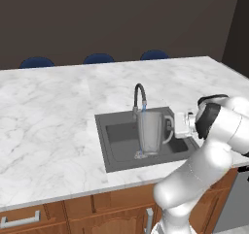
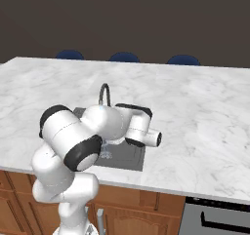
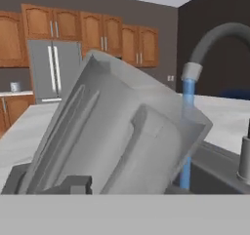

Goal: Turn on the sink faucet and place the jug under the water for a few seconds to fill it up.

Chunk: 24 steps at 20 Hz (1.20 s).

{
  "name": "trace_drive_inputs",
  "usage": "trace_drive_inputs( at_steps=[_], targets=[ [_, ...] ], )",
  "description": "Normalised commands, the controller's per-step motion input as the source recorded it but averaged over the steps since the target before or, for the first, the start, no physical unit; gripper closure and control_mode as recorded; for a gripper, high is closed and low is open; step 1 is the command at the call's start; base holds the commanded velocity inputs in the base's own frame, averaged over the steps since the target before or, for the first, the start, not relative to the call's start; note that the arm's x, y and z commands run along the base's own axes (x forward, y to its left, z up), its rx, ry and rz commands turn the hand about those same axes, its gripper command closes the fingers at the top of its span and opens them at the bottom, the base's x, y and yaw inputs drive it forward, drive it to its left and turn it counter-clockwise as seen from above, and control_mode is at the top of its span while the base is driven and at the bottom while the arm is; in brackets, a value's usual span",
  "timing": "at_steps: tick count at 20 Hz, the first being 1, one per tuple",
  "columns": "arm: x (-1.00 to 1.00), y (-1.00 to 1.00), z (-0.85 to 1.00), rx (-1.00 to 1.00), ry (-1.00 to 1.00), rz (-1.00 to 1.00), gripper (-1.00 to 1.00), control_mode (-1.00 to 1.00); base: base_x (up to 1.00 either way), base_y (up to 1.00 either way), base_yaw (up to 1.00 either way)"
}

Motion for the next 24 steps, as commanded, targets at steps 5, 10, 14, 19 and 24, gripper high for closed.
trace_drive_inputs(
  at_steps=[5,10,14,19,24],
  targets=[
    [0.42,-0.09,-0.41,0.00,-0.01,0.00,1.00,-1.00,0.00,0.00,0.00],
    [0.26,-0.01,-0.22,0.00,-0.08,0.00,1.00,-1.00,0.00,0.00,0.00],
    [0.31,0.00,-0.27,0.00,-0.01,0.00,1.00,-1.00,0.00,0.00,0.00],
    [0.32,0.00,-0.39,0.00,-0.03,0.00,1.00,-1.00,0.00,0.00,0.00],
    [0.33,0.02,-0.25,0.00,0.00,0.00,1.00,-1.00,0.00,0.00,0.00]
  ],
)
